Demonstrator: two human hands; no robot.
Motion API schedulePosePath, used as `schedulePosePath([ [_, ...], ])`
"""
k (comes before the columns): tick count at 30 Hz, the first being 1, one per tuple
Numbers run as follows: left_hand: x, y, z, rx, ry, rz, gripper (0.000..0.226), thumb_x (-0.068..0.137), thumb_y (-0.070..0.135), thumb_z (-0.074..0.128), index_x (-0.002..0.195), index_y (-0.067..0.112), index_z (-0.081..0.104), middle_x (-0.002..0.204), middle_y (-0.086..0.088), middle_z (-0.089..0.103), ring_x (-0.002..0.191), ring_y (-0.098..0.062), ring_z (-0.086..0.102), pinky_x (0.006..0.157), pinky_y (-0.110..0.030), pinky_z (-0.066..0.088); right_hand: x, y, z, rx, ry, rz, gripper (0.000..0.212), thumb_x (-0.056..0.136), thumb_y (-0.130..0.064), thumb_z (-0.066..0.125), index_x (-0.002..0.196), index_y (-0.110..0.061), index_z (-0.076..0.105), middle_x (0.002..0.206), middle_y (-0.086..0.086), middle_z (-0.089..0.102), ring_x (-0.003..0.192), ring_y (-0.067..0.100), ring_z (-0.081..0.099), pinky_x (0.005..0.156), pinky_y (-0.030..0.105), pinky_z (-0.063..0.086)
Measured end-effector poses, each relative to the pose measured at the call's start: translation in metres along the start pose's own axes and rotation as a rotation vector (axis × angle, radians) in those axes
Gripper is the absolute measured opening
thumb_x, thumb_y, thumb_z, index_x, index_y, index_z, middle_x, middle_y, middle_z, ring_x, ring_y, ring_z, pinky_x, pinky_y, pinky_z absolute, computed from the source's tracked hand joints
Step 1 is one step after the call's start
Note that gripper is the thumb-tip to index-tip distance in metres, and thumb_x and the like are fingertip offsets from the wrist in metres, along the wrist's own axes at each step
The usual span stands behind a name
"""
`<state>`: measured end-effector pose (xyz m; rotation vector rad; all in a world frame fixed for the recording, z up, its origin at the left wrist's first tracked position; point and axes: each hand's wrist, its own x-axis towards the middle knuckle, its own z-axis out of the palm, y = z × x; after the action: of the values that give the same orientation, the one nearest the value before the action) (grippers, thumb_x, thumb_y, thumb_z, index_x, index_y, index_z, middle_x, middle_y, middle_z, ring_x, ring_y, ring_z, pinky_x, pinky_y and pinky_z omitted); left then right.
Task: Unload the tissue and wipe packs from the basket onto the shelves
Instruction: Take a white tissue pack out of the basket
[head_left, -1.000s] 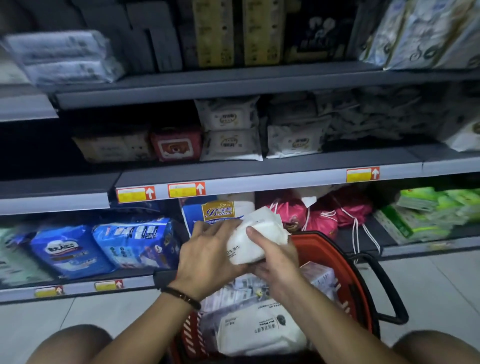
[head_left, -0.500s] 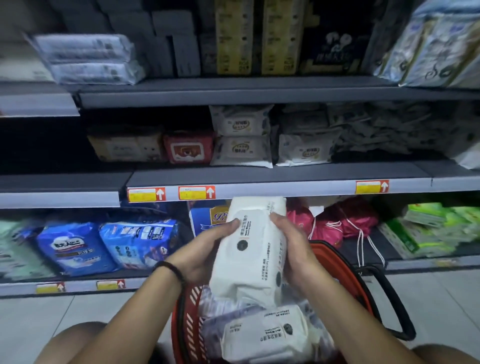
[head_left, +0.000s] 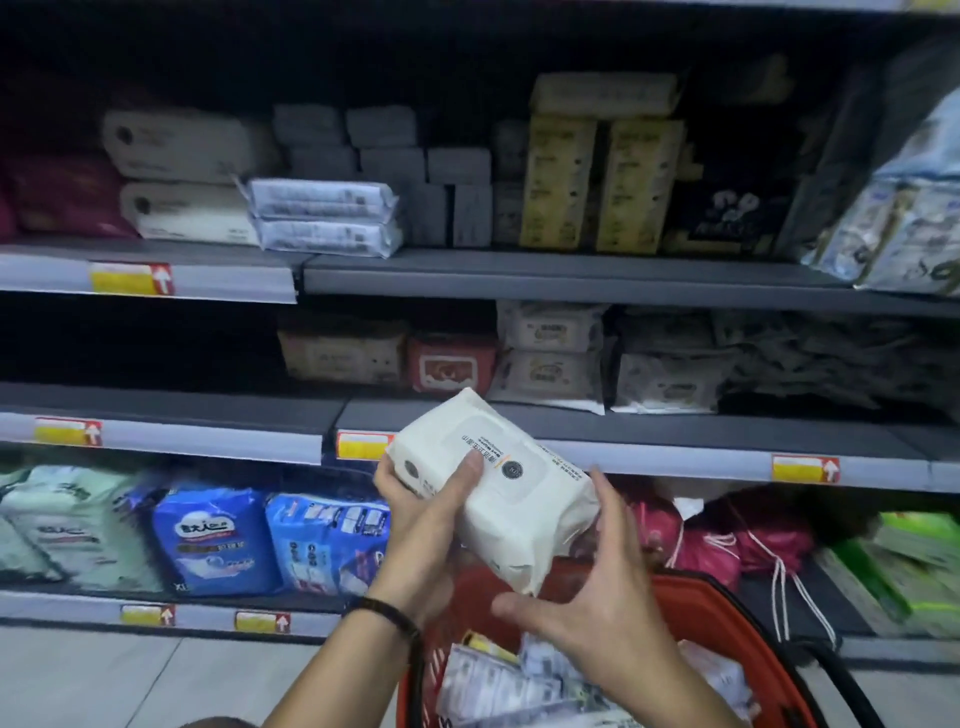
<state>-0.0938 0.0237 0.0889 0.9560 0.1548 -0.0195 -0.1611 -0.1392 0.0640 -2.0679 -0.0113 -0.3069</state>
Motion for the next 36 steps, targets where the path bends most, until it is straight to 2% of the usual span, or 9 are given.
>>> schedulePosePath([
  [2, -0.004, 0.014, -0.011, -0.024, -0.024, 0.059, 0.079, 0.073, 0.033, 0.087, 0.135, 0.039, 0.039, 0.128, 0.001, 0.073, 0.109, -0.031, 0.076, 0.081, -0.068, 0.06, 0.008, -0.024, 0.018, -0.037, 0.038, -0.066, 0.154, 0.042, -0.063, 0.093, 0.166, -0.038, 0.005, 0.157, -0.024, 0.018, 0.14, -0.006, 0.027, 0.116, 0.031, 0.04],
  [7, 0.004, 0.081, -0.053, -0.002, -0.161, 0.238, 0.076, 0.071, 0.016, 0.088, 0.127, 0.048, 0.049, 0.133, -0.018, 0.069, 0.107, -0.051, 0.072, 0.076, -0.064, 0.06, 0.059, -0.078, 0.05, 0.006, 0.168, -0.21, 0.129, 0.049, -0.049, 0.096, 0.158, -0.047, 0.026, 0.149, -0.025, 0.037, 0.135, 0.004, 0.05, 0.108, 0.045, 0.053],
  [10, 0.021, 0.141, -0.07, 0.098, -0.147, 0.435, 0.084, 0.062, 0.016, 0.094, 0.125, 0.051, 0.05, 0.129, -0.015, 0.072, 0.113, -0.039, 0.073, 0.082, -0.062, 0.061, 0.096, -0.126, 0.068, 0.072, 0.108, -0.293, 0.126, 0.046, -0.056, 0.095, 0.153, -0.051, 0.029, 0.15, -0.021, 0.043, 0.131, 0.011, 0.06, 0.105, 0.044, 0.056],
  [16, 0.066, 0.234, -0.096, 0.187, 0.168, 0.844, 0.095, 0.069, 0.006, 0.092, 0.145, 0.03, 0.041, 0.142, 0.005, 0.058, 0.099, -0.016, 0.079, 0.081, -0.026, 0.062, 0.166, -0.228, 0.12, 0.027, 0.092, -0.424, 0.099, 0.052, -0.052, 0.096, 0.134, -0.041, 0.041, 0.132, -0.014, 0.053, 0.118, 0.01, 0.056, 0.1, 0.031, 0.05],
  [19, 0.101, 0.25, -0.112, 0.245, 0.221, 0.966, 0.063, 0.084, 0.0, 0.084, 0.131, 0.029, 0.053, 0.152, 0.004, 0.049, 0.112, -0.016, 0.075, 0.098, -0.033, 0.061, 0.208, -0.269, 0.16, 0.019, 0.122, -0.427, 0.092, 0.046, -0.049, 0.09, 0.125, -0.037, 0.045, 0.125, -0.006, 0.06, 0.113, 0.017, 0.061, 0.098, 0.034, 0.053],
  [21, 0.119, 0.258, -0.121, 0.327, 0.159, 0.976, 0.053, 0.093, -0.002, 0.075, 0.136, 0.024, 0.06, 0.164, 0.01, 0.04, 0.139, -0.01, 0.058, 0.115, -0.036, 0.049, 0.232, -0.29, 0.186, 0.019, 0.148, -0.429, 0.087, 0.045, -0.051, 0.085, 0.122, -0.036, 0.047, 0.122, -0.004, 0.064, 0.112, 0.019, 0.062, 0.097, 0.036, 0.054],
  [24, 0.139, 0.26, -0.129, 0.734, 0.336, 0.941, 0.077, 0.097, 0.025, 0.073, 0.159, 0.049, 0.034, 0.171, 0.021, 0.018, 0.157, -0.006, 0.02, 0.127, -0.047, 0.023, 0.25, -0.31, 0.217, -0.034, 0.152, -0.422, 0.077, 0.055, -0.044, 0.09, 0.117, -0.033, 0.045, 0.119, -0.001, 0.061, 0.113, 0.02, 0.058, 0.089, 0.028, 0.046],
  [29, 0.15, 0.25, -0.131, 0.835, 0.383, 0.824, 0.097, 0.096, 0.03, 0.066, 0.151, 0.075, 0.0, 0.168, 0.029, -0.005, 0.155, -0.017, 0.013, 0.117, -0.056, 0.021, 0.258, -0.324, 0.249, -0.437, 0.16, -0.314, 0.099, 0.062, -0.094, 0.055, 0.132, -0.024, 0.047, 0.129, 0.004, 0.066, 0.127, 0.034, 0.052, 0.102, 0.048, 0.04],
  [36, 0.15, 0.253, -0.137, 0.917, 0.38, 0.75, 0.098, 0.095, 0.038, 0.066, 0.153, 0.071, -0.005, 0.172, 0.03, -0.012, 0.158, -0.02, 0.014, 0.115, -0.056, 0.018, 0.259, -0.327, 0.248, -0.518, 0.03, -0.307, 0.114, 0.069, -0.097, 0.05, 0.149, -0.018, 0.038, 0.145, 0.014, 0.057, 0.138, 0.039, 0.046, 0.11, 0.052, 0.038],
])
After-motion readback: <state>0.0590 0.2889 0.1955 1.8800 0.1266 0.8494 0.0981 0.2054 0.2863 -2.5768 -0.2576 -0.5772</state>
